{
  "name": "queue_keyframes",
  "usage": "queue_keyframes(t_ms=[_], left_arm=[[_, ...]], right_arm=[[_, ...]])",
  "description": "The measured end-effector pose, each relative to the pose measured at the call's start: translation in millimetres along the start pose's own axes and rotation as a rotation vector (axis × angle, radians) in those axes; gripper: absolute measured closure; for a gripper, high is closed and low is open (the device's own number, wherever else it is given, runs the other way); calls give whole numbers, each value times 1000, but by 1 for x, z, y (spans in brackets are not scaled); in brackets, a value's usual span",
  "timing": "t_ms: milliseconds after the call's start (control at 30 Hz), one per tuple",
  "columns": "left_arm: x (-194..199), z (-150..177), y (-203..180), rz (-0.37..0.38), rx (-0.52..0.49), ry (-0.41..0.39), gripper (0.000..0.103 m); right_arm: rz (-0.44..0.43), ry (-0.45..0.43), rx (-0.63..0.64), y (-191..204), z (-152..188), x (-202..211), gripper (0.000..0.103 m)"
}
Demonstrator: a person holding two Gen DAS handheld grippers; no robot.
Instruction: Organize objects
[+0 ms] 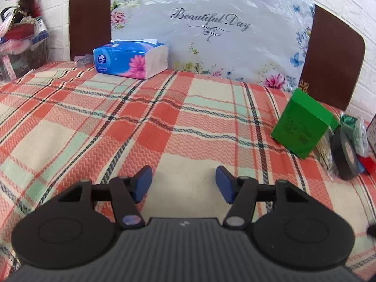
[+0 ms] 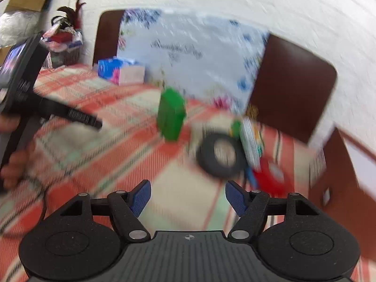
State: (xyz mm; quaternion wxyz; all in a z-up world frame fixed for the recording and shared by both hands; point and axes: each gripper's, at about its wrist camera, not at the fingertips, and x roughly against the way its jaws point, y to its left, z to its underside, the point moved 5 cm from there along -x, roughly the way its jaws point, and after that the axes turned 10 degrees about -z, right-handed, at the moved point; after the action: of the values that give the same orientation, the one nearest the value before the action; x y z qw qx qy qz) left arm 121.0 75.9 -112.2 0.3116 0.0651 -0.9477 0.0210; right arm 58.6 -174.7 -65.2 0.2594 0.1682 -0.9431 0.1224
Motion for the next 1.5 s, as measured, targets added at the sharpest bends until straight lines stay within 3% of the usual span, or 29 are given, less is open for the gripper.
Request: queue_keyframes(t_ms=[167, 233, 267, 300, 333, 467, 600, 667, 733, 833, 967, 1033, 1100, 1267, 1300, 1367, 1400, 1433, 1500], left_arm=[[1, 4, -6, -7, -18, -27, 39], [0, 4, -5, -4, -16, -30, 38], [0, 4, -4, -2, -13, -31, 37], [0, 4, -4, 1, -10, -31, 37], [0, 4, -3, 3, -8, -31, 37], [-1, 4, -2, 10, -5, -32, 36], [0, 4, -2, 27, 3, -29, 36], [1, 3, -4, 36, -6, -23, 36], [5, 3, -9, 45, -34, -16, 36], [22, 2, -21, 107, -47, 4, 36], [60, -2, -65, 325, -74, 38, 36], [72, 1, -94, 453, -104, 108, 35], [80, 8, -119, 536, -129, 167, 35], [73, 40, -152, 577, -177, 341, 36], [72, 45, -155, 573, -177, 345, 37], [76, 48, -163, 554, -230, 304, 45], [77, 49, -167, 565, -235, 313, 57], [77, 48, -169, 585, -221, 340, 64], [79, 42, -171, 566, -211, 351, 64]], right_arm=[[2, -10, 43, -8, -62, -68, 32], [-27, 16, 31, -10, -74, -92, 38], [-58, 54, 29, -9, -77, -102, 48], [-84, 95, 26, -7, -76, -110, 84], [-94, 116, 20, -6, -75, -112, 85], [-37, 57, 131, 4, -59, -70, 85], [120, 36, 449, 14, -15, -13, 85], [182, 90, 554, 13, 17, 9, 68], [180, 138, 591, 11, 44, 30, 27], [122, 147, 460, 0, 62, 62, 22], [19, 132, 104, -23, 74, 82, 22], [-45, 125, -56, -29, 77, 80, 23], [-90, 103, -145, -25, 80, 78, 22], [-138, 98, -232, -21, 82, 56, 19], [-144, 94, -231, -20, 80, 52, 18], [-163, 91, -229, -18, 77, 46, 21], [-177, 85, -224, -20, 74, 44, 35], [-179, 77, -217, -20, 71, 44, 36], [-164, 70, -215, -22, 69, 46, 37]])
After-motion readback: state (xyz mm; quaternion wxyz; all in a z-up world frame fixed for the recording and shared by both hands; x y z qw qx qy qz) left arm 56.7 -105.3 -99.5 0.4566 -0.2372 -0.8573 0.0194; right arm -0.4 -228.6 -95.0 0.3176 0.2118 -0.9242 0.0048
